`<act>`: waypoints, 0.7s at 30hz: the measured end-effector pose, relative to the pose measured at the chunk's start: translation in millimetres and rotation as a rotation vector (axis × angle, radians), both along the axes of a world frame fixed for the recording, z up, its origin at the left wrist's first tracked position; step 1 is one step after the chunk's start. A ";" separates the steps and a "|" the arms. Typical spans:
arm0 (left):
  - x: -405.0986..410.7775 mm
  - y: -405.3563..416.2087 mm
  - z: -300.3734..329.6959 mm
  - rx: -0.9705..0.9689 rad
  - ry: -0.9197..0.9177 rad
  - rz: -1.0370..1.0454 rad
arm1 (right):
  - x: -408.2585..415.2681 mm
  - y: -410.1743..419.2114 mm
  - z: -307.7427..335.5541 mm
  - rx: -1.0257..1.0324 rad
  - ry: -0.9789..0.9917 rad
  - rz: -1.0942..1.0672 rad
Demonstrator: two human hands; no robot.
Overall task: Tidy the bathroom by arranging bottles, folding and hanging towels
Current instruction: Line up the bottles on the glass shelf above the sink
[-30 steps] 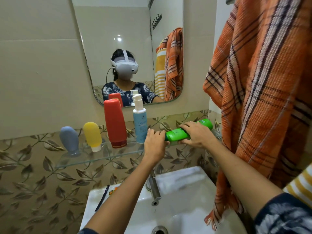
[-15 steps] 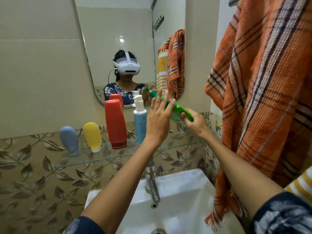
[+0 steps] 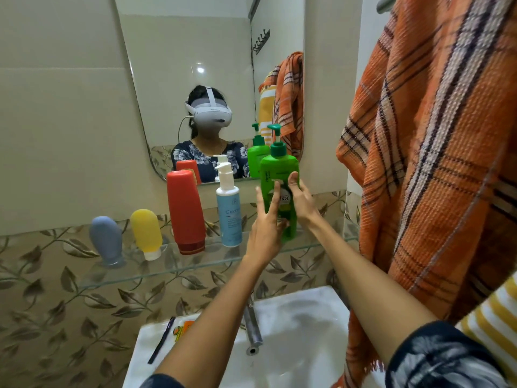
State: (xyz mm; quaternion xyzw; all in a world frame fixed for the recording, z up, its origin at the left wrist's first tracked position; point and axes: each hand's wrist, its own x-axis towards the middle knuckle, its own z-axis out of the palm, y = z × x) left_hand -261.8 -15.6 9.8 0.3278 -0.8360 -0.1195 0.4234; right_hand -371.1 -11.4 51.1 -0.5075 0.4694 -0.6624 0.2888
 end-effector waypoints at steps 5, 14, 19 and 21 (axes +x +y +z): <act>-2.3 -7.5 -2.5 0.084 0.052 -0.015 | -3.6 -13.0 2.7 0.102 -0.055 0.019; -10.1 -18.5 -1.3 0.119 0.086 -0.012 | -3.8 -21.8 3.7 0.151 -0.132 0.038; -11.6 -8.4 4.5 0.159 0.165 -0.006 | -4.7 -16.9 5.6 0.172 -0.129 0.008; -11.7 -9.5 4.0 0.163 0.178 -0.007 | -5.4 -13.8 8.4 0.169 -0.105 -0.012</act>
